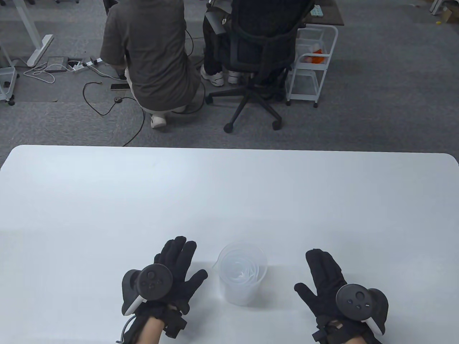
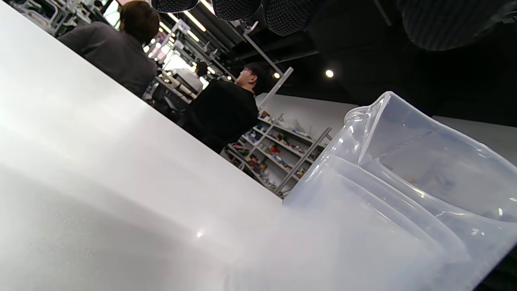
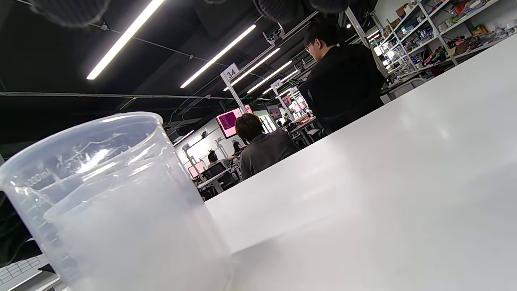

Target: Nest plastic beakers

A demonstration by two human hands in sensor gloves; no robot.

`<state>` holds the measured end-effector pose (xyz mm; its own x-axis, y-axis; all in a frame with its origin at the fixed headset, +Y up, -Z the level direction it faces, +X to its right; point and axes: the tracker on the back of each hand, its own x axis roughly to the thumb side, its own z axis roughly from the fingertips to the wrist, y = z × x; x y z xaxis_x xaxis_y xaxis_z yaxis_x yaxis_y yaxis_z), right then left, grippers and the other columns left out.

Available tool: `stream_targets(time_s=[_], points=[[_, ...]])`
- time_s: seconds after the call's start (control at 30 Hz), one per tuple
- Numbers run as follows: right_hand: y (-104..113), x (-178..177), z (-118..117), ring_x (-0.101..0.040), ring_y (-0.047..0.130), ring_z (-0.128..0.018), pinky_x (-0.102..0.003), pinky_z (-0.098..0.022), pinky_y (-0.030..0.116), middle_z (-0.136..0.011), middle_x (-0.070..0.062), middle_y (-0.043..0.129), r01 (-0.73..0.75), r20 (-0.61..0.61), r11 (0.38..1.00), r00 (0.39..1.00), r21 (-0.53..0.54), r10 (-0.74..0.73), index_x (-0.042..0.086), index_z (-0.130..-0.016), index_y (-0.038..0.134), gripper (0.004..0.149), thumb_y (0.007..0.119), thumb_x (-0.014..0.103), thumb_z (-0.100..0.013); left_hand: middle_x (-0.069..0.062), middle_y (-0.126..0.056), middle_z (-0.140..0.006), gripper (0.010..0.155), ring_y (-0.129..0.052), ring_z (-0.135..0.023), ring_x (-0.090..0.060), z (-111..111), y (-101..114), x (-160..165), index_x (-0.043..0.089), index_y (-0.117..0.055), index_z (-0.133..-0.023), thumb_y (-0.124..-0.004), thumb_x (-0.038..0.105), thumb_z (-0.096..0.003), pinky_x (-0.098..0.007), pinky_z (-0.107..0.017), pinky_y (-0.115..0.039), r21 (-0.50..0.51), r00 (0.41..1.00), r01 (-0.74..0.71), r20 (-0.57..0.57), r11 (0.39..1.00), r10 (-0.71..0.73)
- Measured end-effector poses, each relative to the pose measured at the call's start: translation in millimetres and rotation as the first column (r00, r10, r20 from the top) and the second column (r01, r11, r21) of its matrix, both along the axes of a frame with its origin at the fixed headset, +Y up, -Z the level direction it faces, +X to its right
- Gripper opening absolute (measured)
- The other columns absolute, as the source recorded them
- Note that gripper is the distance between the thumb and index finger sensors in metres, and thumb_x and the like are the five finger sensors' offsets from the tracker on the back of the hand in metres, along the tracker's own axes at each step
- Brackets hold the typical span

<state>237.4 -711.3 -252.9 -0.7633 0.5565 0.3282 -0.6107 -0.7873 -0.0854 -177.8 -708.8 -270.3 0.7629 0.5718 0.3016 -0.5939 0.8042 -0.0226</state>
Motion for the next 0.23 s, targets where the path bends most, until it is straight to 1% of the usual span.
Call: stream_targets(time_s=[0.23], points=[[-0.3, -0.4, 0.0, -0.051, 0.043, -0.104, -0.065, -0.069, 0.04, -0.116, -0.02, 0.042, -0.005, 0.001, 1.0, 1.0, -0.008, 0.005, 0.016, -0.106, 0.036, 0.083, 0.067, 0.065, -0.046, -0.013, -0.033, -0.117, 0.082, -0.037, -0.108, -0.052, 0.8, 0.2, -0.9, 0.023, -0.044, -0.109, -0.06, 0.07, -0.0433, -0.073, -0.07, -0.039, 0.004, 1.0, -0.009, -0.003, 1.0, 0.009]])
